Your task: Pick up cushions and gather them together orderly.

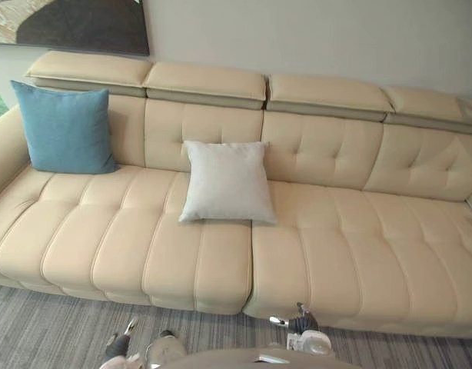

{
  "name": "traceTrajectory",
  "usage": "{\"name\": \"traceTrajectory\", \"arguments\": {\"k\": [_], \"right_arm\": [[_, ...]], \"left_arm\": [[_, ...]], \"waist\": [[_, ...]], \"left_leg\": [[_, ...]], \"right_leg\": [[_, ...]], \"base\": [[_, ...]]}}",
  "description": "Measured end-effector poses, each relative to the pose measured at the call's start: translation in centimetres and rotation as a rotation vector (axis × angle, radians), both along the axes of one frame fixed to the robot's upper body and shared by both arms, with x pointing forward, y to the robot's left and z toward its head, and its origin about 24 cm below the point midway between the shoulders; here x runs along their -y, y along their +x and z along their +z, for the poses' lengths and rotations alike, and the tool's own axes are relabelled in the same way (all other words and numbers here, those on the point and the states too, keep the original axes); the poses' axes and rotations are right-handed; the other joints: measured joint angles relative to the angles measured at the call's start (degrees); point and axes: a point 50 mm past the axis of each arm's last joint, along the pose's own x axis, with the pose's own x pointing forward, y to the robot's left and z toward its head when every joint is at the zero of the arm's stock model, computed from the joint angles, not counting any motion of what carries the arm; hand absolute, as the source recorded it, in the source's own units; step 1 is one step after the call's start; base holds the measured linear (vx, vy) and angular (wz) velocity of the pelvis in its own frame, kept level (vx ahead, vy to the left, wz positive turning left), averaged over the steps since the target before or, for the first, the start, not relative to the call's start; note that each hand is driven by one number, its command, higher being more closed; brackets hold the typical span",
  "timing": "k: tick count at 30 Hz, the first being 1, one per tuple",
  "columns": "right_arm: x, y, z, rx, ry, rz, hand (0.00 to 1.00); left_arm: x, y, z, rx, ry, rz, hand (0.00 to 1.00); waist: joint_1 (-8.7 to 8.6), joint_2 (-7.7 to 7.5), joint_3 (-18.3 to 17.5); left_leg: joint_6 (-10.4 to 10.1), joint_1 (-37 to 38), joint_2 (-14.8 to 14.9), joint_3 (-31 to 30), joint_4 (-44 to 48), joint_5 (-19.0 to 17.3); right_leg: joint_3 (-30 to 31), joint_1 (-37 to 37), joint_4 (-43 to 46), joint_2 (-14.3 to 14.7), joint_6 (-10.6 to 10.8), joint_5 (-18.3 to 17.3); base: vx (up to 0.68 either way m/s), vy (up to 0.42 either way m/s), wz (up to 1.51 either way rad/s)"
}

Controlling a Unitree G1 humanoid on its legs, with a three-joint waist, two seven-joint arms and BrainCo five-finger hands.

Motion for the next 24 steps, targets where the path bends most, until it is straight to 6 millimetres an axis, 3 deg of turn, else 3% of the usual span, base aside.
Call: {"name": "traceTrajectory", "arguments": {"k": [2, 3, 4, 5, 6, 8, 9, 10, 11, 12, 14, 15, 17, 18, 21, 23, 24], "right_arm": [[0.5, 0.7, 0.1, 0.006, -0.016, 0.009, 0.00], [1.1, 1.5, 0.5, 0.023, -0.036, 0.016, 0.00], [1.2, 1.7, 0.5, 0.026, -0.039, 0.017, 0.00], [1.5, 1.9, 0.6, 0.030, -0.048, 0.015, 0.00], [1.8, 0.9, 0.3, 0.001, -0.053, 0.006, 0.00], [2.1, 0.6, 0.2, -0.013, -0.059, 0.001, 0.00], [2.1, 0.8, 0.3, -0.002, -0.056, -0.005, 0.00], [2.0, 0.8, 0.3, 0.000, -0.051, -0.012, 0.00], [1.6, 0.6, 0.2, -0.003, -0.040, -0.032, 0.00], [1.8, 0.6, 0.3, 0.002, -0.044, -0.044, 0.00], [2.1, 0.2, 0.2, -0.003, -0.047, -0.055, 0.00], [2.2, -0.5, 0.1, -0.016, -0.046, -0.073, 0.00], [1.4, -0.9, -0.2, -0.027, -0.017, -0.089, 0.00], [1.0, -0.9, -0.3, -0.028, -0.004, -0.093, 0.00], [0.8, -1.3, -0.4, -0.034, 0.010, -0.128, 0.00], [0.9, -1.4, -0.5, -0.036, 0.016, -0.144, 0.00], [0.9, -1.4, -0.5, -0.035, 0.023, -0.155, 0.00]], "left_arm": [[0.9, -0.5, -0.4, -0.019, -0.031, 0.020, 0.00], [1.2, -0.5, -0.5, -0.025, -0.040, 0.019, 0.00], [1.2, -0.4, -0.6, -0.028, -0.044, 0.016, 0.00], [1.6, -0.2, -0.7, -0.038, -0.056, -0.001, 0.00], [2.1, 0.7, -0.7, -0.022, -0.057, -0.043, 0.00], [2.2, 1.2, -0.6, -0.015, -0.053, -0.064, 0.00], [2.2, 1.6, -0.5, -0.005, -0.047, -0.076, 0.00], [2.0, 1.8, -0.4, -0.001, -0.042, -0.079, 0.00], [1.4, 2.5, -0.2, 0.020, -0.026, -0.081, 0.00], [1.7, 2.4, -0.3, 0.017, -0.033, -0.075, 0.00], [2.0, 2.3, -0.3, 0.011, -0.036, -0.085, 0.00], [2.4, 2.3, -0.4, 0.011, -0.044, -0.087, 0.00], [1.6, 2.0, -0.3, 0.008, -0.024, -0.091, 0.00], [1.2, 2.2, 0.0, 0.020, -0.010, -0.094, 0.00], [1.0, 2.2, 0.0, 0.009, 0.004, -0.111, 0.00], [1.0, 2.2, 0.0, 0.008, 0.005, -0.114, 0.00], [1.0, 2.1, -0.1, 0.001, 0.008, -0.125, 0.00]], "waist": [[1.37, 2.21, -0.39], [1.50, 3.12, 0.00], [1.38, 3.45, 0.37], [0.65, 4.78, 1.19], [0.30, 5.60, 1.82], [0.27, 6.17, 1.99], [-0.33, 6.31, 2.01], [-0.46, 5.29, 2.18], [-0.07, 4.12, 2.67], [-0.30, 4.16, 3.07], [-0.36, 4.91, 3.04], [-0.38, 6.07, 3.30], [-0.71, 5.27, 3.04], [-1.23, 3.36, 2.32], [-1.86, 3.39, 2.15], [-1.94, 2.58, 1.78], [-1.99, 3.38, 1.95]], "left_leg": [[-0.08, -1.59, -0.12, -2.97, -1.63, 0.93], [0.55, -3.24, -0.13, -4.34, -2.40, 5.70], [0.71, -3.56, 0.00, -4.51, -2.49, 6.79], [0.76, -3.65, 0.51, -5.74, -3.27, 7.80], [0.52, -3.18, 0.77, -5.77, -4.84, 9.16], [-0.08, -3.04, 1.02, -5.82, -6.52, 9.74], [-1.54, -4.18, 1.14, -6.20, -6.97, 7.74], [-1.58, -4.98, 0.82, -6.04, -5.99, 6.81], [0.29, -7.11, 0.46, -5.77, -0.05, 4.06], [2.88, -9.08, 0.28, -6.38, 13.78, -1.38], [2.20, -8.51, 0.09, -7.59, 18.88, -6.64], [0.95, -7.59, 0.12, -9.63, 19.31, -10.17], [0.56, -6.65, -1.49, -7.92, 16.84, -10.15], [0.92, -6.34, -2.50, -6.91, 14.80, -10.34], [1.15, -5.59, -3.12, -4.98, 13.04, -10.54], [1.22, -5.00, -3.02, -4.00, 12.80, -10.58], [1.23, -4.73, -2.83, -3.20, 12.64, -10.59]], "right_leg": [[0.37, 1.40, -8.99, 2.54, -0.10, -0.11], [0.19, 3.21, -16.79, 4.21, 0.72, -1.37], [0.14, 3.71, -18.69, 4.52, 1.16, -1.67], [-0.43, 4.47, -20.36, 5.55, 0.66, 0.14], [-0.62, 4.51, -21.22, 6.14, 0.60, 0.44], [-0.96, 3.71, -20.87, 6.65, 0.44, 0.60], [-1.49, 2.32, -20.86, 6.78, -0.20, 1.08], [-1.58, 1.93, -21.46, 5.61, -1.04, 1.52], [-1.41, 0.83, -21.39, 4.48, -0.76, 2.05], [-0.52, 0.40, -20.04, 3.51, 0.07, 2.34], [0.38, 0.50, -19.11, 3.59, 0.55, 1.94], [1.64, 0.70, -18.52, 4.31, 0.91, 1.52], [4.20, -0.41, -18.46, 3.27, 0.98, 1.80], [5.25, -1.35, -19.30, 2.55, 0.16, 2.55], [8.29, -1.74, -22.82, 2.73, -1.39, 4.15], [9.55, -1.78, -23.20, 2.94, -1.75, 4.56], [10.59, -2.01, -23.64, 3.15, -1.93, 5.13]], "base": [[-0.06, -0.045, -0.73], [-0.13, -0.067, -0.79], [-0.15, -0.078, -0.38], [-0.16, -0.025, 0.12], [-0.17, -0.005, 0.20], [-0.20, 0.012, 0.04], [-0.17, 0.016, 0.04], [-0.13, 0.051, -0.06], [-0.09, 0.083, -0.20], [-0.12, 0.108, -0.29], [-0.08, 0.107, -0.27], [-0.10, 0.175, -0.40], [-0.09, 0.168, -0.37], [-0.06, 0.123, -0.34], [-0.05, 0.100, -0.44], [-0.02, 0.038, -0.40], [0.00, 0.010, -0.47]]}}
